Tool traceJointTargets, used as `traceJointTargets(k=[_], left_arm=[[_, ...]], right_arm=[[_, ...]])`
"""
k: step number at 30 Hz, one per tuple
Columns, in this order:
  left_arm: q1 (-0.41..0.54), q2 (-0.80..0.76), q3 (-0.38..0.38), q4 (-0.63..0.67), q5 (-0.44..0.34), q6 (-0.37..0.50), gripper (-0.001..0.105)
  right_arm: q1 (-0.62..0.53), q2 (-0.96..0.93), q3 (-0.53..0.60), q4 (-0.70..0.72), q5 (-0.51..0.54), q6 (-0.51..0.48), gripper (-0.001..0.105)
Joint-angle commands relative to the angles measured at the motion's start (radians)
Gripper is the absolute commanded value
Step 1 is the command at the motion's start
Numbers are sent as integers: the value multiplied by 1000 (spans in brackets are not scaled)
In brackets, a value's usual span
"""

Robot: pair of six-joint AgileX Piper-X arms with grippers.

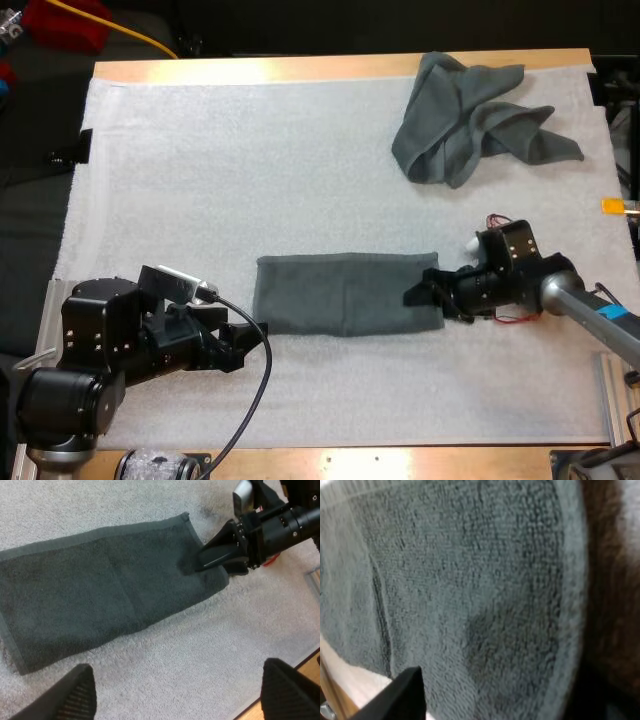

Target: Pick towel from pile, fold and stack

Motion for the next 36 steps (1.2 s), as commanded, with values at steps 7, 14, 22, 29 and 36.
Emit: traceJointTargets(k=[7, 14, 22, 29, 36], left_arm=[[-5, -1, -5, -4, 32, -8, 66], [-5, -1, -5, -4, 37, -8, 66], [-5, -1, -5, -4, 35, -8, 66], [-5, -1, -5, -4, -41, -8, 66], [-5, -1, -5, -4, -86, -8, 66]], right_arm=[[3, 14, 9, 13, -24, 56, 60], [3, 10, 9, 8, -18, 108, 12], [3, -118, 9, 47, 58, 93, 1], [3, -266, 1, 221, 286, 17, 1], [3, -330, -94, 494, 578, -183, 1]])
